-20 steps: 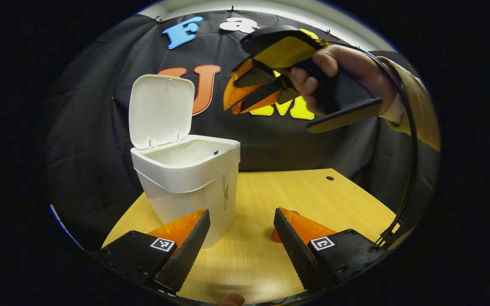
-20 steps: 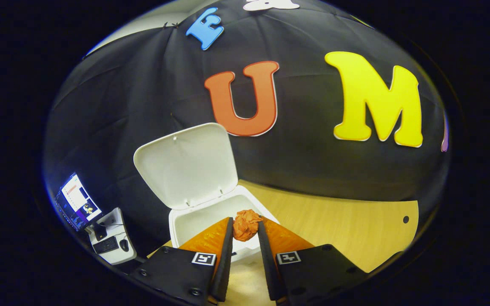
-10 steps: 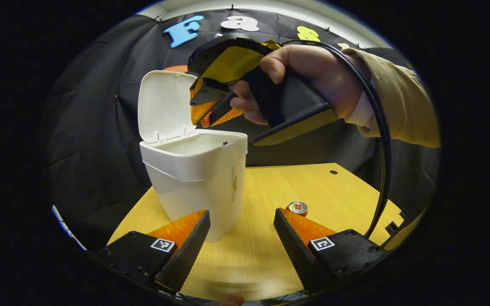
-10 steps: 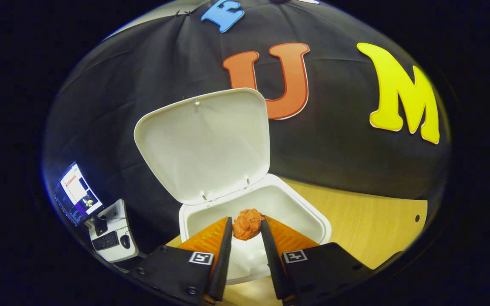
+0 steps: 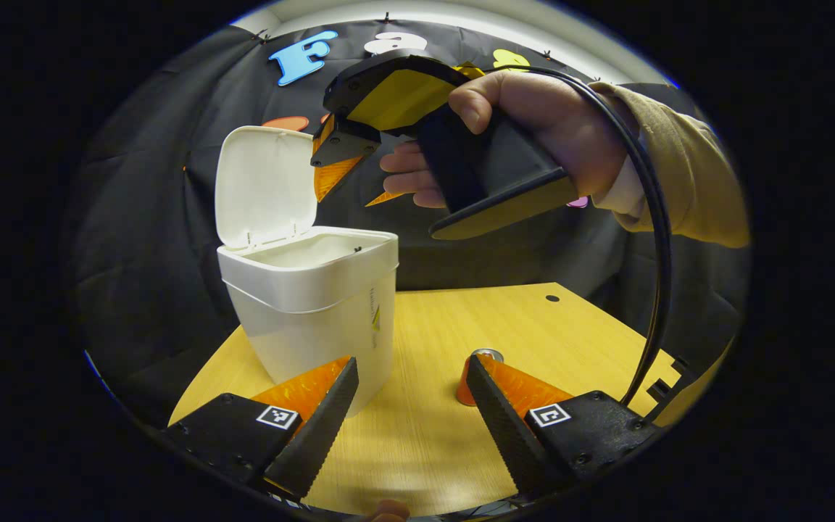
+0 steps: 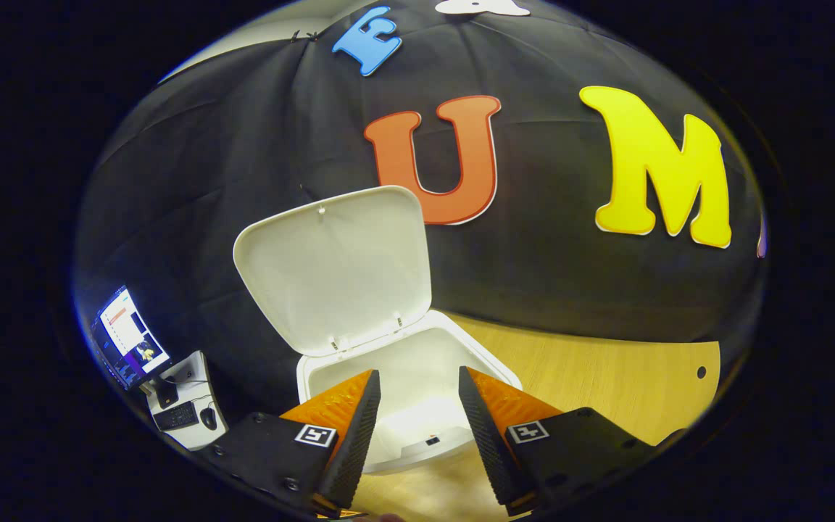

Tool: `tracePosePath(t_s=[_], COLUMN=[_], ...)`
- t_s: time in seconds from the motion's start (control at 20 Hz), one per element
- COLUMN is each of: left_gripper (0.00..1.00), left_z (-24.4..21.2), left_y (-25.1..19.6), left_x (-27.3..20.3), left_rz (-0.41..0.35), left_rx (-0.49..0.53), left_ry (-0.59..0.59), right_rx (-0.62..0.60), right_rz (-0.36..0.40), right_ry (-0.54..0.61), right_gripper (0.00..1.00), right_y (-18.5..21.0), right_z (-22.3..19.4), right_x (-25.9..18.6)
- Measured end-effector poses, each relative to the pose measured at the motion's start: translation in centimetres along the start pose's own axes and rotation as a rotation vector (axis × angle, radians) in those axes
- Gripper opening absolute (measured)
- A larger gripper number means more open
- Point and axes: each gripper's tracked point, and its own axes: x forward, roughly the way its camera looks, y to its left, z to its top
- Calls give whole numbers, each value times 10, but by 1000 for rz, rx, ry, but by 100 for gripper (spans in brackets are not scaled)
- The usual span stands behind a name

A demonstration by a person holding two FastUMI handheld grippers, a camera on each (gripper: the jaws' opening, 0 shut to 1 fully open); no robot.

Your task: Press the lid of the desktop garbage bin to open it, pick up the crumpled paper on the desktop and throw it into the bin, then pick up the pop can on the desktop and drop it into the bin, and finally close the garbage bin lid.

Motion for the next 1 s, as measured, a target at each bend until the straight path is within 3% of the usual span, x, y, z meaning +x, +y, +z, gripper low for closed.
tracePosePath(t_s=[0.2,0.35,0.55,0.7,0.85,1.0], left_gripper=[99,100,100,100,100,100], left_z=[-23,-40,-61,-77,-96,-104], left_y=[-11,-20,-49,-72,-89,-103], left_x=[10,20,37,56,76,106], left_rz=[17,36,-10,-36,-33,-58], left_rx=[-20,21,-23,14,64,36], left_ry=[52,77,100,118,166,178], right_rx=[46,49,21,13,-9,44], right_rz=[-46,-86,-131,-166,-226,-256], right_ry=[-37,-61,-86,-90,-62,-17], right_gripper=[83,84,88,96,96,96], right_y=[-42,-80,-127,-161,-197,-220], right_z=[6,5,-3,-12,-30,-48], right_x=[-31,-55,-90,-109,-118,-125])
